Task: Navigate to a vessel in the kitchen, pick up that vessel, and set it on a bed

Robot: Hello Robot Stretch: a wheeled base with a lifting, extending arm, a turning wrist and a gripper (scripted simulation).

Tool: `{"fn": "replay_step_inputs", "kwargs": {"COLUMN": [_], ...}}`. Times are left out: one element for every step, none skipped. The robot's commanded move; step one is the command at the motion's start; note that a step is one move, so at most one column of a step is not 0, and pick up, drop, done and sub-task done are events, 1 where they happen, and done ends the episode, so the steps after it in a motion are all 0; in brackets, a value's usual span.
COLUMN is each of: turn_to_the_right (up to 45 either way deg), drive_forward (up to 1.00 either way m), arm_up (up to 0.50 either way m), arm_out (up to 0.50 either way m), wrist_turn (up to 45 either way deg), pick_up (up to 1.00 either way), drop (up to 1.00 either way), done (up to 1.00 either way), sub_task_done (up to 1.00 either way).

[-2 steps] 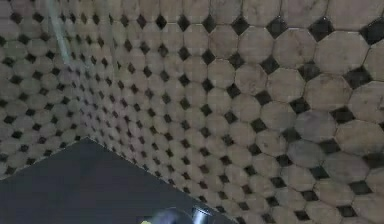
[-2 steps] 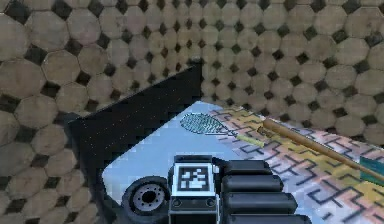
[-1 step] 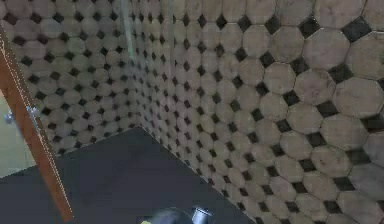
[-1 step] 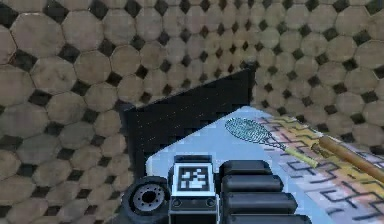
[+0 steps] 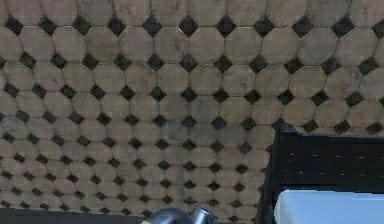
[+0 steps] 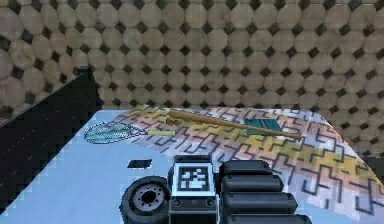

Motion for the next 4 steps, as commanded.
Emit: {"fn": "replay_step_inputs", "kwargs": {"turn_to_the_right": [42.0, -45.0, -18.0, 45.0], "drive_forward": [0.00, 0.00, 0.00, 0.00], "arm_up": [0.00, 0.00, 0.00, 0.00], "arm_out": [0.00, 0.00, 0.00, 0.00], "wrist_turn": [0.0, 0.0, 0.0, 0.0], "pick_up": [0.00, 0.00, 0.00, 0.00], "drop": [0.00, 0.00, 0.00, 0.00], "done": [0.00, 0.00, 0.00, 0.00], "sub_task_done": [0.00, 0.00, 0.00, 0.00]}}
